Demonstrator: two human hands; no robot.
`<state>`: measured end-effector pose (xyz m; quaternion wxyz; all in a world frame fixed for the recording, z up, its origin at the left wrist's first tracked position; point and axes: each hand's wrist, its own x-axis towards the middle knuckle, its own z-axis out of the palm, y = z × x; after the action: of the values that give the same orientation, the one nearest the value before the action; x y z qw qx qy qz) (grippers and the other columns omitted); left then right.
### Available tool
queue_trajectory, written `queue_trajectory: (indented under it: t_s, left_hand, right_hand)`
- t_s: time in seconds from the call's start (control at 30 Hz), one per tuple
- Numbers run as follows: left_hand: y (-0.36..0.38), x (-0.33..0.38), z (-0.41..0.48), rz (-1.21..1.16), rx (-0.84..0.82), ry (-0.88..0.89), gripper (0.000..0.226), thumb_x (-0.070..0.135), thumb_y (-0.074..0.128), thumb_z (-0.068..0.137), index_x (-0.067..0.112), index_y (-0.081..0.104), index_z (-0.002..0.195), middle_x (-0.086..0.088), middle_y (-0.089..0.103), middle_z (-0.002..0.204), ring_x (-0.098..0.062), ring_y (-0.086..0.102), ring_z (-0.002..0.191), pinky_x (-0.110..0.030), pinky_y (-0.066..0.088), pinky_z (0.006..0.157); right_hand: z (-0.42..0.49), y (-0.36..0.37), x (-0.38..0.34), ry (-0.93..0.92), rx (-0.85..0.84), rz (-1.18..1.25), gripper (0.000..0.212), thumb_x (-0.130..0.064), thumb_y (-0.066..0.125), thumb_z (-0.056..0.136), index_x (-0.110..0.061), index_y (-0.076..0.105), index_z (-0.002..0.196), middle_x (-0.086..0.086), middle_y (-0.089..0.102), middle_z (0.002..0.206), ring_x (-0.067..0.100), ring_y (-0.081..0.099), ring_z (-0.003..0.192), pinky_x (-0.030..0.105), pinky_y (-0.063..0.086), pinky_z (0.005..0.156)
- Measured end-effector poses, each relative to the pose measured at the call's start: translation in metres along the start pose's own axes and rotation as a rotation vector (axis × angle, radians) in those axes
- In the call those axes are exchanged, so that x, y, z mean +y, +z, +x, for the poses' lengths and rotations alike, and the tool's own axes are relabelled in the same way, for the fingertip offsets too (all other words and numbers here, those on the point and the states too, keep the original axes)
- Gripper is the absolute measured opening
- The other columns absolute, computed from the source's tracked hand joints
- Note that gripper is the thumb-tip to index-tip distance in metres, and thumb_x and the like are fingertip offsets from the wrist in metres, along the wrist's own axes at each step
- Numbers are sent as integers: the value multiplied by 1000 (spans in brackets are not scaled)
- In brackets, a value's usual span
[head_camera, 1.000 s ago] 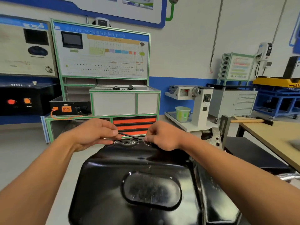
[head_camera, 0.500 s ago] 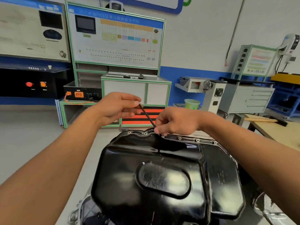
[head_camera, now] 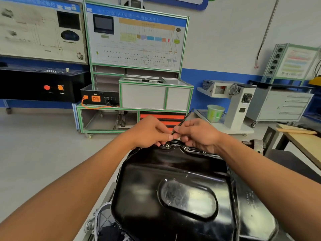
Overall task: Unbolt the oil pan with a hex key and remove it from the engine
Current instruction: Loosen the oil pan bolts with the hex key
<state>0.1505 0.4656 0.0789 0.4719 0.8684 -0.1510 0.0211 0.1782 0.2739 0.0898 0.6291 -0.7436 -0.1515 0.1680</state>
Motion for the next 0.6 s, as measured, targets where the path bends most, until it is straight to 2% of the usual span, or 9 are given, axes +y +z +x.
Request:
queue_trajectory:
  t_s: [0.13,0.2,0.3,0.4,0.6]
  left_hand:
    - [4,-5,1,95,38,20,8,18,76,87,15,79,94,-8,75,76,-13,62,65,-31,57,69]
    - [2,-7,1,138,56,8,10,20,76,86,14,79,93,-6,76,78,-12,64,65,-32,58,70]
    - [0,-6,2,201,45,14,4,24,78,84,20,79,86,-1,76,77,-11,66,66,-26,57,69]
    - [1,-4,3,246,41,24,5,23,79,83,19,80,85,2,76,77,-7,68,68,-18,54,67]
    - [3,-1,4,308,18,15,3,25,79,83,24,79,80,7,76,76,-5,69,70,-14,54,66]
  right_hand:
    - [4,-1,9,10,-28,131,17,-7,61,97,-2,60,80,7,70,72,4,46,45,14,37,36]
    - [5,-3,8,-34,7,154,20,-10,61,98,-5,63,79,4,67,70,4,45,46,15,36,36]
    - [6,-7,7,-103,124,160,25,-16,58,101,-9,64,77,0,64,64,5,44,44,16,35,37]
    - [4,-8,12,-139,215,36,26,-16,59,101,-8,63,76,0,66,62,6,45,44,17,38,38]
    - [1,-8,13,-89,310,13,20,-10,56,100,-8,59,81,2,67,59,9,46,43,20,36,38]
